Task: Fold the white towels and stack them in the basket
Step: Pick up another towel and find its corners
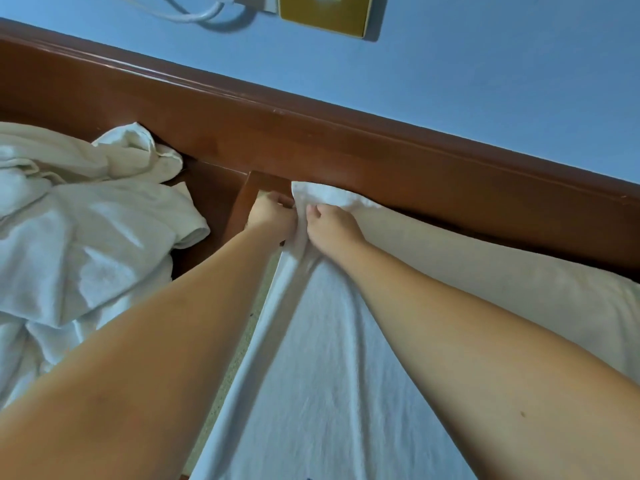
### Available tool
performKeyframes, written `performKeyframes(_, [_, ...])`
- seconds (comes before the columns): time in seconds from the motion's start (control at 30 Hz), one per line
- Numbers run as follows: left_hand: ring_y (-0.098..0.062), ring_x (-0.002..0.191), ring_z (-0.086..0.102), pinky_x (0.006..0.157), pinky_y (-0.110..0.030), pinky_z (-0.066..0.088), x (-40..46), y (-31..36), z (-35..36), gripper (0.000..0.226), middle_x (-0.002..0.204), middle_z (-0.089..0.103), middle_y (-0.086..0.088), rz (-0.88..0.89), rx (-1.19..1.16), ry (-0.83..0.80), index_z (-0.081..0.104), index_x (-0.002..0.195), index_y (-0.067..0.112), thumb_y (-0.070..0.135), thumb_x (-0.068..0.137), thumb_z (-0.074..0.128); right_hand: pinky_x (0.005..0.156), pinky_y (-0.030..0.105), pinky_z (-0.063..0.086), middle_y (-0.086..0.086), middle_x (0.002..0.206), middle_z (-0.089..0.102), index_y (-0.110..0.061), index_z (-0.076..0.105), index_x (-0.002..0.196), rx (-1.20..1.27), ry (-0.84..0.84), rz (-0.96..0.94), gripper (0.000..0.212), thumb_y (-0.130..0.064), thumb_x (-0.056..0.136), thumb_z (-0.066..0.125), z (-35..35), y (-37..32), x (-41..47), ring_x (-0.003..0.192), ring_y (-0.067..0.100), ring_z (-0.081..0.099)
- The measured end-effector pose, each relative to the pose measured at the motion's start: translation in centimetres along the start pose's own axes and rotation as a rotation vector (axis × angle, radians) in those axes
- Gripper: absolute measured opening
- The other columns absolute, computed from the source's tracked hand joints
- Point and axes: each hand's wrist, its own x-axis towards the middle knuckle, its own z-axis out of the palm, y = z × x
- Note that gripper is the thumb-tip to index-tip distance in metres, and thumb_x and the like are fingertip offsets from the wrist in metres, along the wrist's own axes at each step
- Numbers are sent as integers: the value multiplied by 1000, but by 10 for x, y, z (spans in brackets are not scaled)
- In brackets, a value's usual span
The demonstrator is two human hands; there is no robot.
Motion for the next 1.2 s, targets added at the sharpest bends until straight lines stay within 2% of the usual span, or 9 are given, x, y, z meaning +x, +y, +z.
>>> performKeyframes(0.17, [-26, 72, 67, 70, -35, 57, -24, -7, -7, 32, 68, 65, 1, 22, 179, -122, 59, 69, 20, 42, 90, 67, 91, 42, 51, 6, 120, 41, -15, 60, 110, -270, -107, -105, 22, -12, 95, 45, 0, 11, 4, 108, 32, 53])
performKeyframes(0.27, [-24, 59, 60, 58, -29, 47, -48, -24, -20, 42, 60, 61, -4, -34, 270, -219, 55, 64, 13, 45, 89, 69, 97, 48, 50, 4, 140, 32, -37, 44, 146, -476, -112, -191, 61, -6, 93, 42, 0, 10, -2, 123, 31, 43])
performKeyframes(0.37, [-24, 61, 63, 56, -29, 48, -69, -46, -27, 34, 64, 65, -5, -105, 266, -290, 61, 73, 9, 35, 94, 67, 109, 47, 41, 6, 164, 15, -53, 25, 157, -702, -155, -291, 79, -4, 97, 38, 6, 5, 0, 140, 39, 30])
performKeyframes(0.57, [-24, 81, 65, 71, -37, 52, -88, -69, -27, 22, 88, 70, -4, -47, 70, -118, 58, 97, 23, 43, 104, 51, 97, 42, 40, 4, 126, 46, -27, 64, 115, -907, -21, -451, 35, -7, 88, 55, 4, -1, 10, 119, 32, 41])
performKeyframes(0.67, [-19, 68, 57, 57, -33, 38, -94, -75, -24, 16, 78, 65, 1, -20, -25, -91, 56, 100, 27, 42, 105, 52, 102, 46, 38, 2, 133, 47, -24, 68, 112, -936, -4, -566, 31, -8, 89, 54, -3, 1, 19, 129, 30, 38])
performKeyframes(0.77, [-16, 62, 53, 53, -29, 35, -100, -80, -26, 18, 70, 62, 6, -4, 40, -132, 62, 93, 24, 41, 99, 63, 103, 43, 34, -7, 141, 48, -31, 67, 116, -944, -205, -714, 33, -14, 88, 58, -10, 1, 26, 141, 21, 33])
performKeyframes(0.97, [-14, 64, 49, 55, -30, 33, -133, -100, -33, 29, 72, 55, 4, -61, 274, -318, 52, 76, 17, 37, 95, 60, 86, 39, 30, -14, 96, 48, -31, 60, 99, -999, -187, -720, 33, -2, 85, 52, -8, -13, 32, 108, 18, 40])
performKeyframes(1.07, [-13, 77, 58, 60, -30, 38, -143, -117, -39, 17, 88, 64, 4, -100, 150, -233, 54, 103, 26, 43, 106, 49, 82, 40, 25, -12, 98, 55, -30, 57, 97, -1011, -102, -685, 30, -3, 84, 54, -3, -13, 38, 98, 17, 36])
performKeyframes(1.2, [-20, 75, 66, 71, -40, 52, -156, -133, -34, 18, 77, 70, 1, -71, -15, -68, 54, 99, 35, 51, 105, 48, 87, 43, 36, -3, 123, 54, -27, 55, 105, -969, -29, -621, 35, 2, 84, 52, 7, 1, 33, 113, 23, 43])
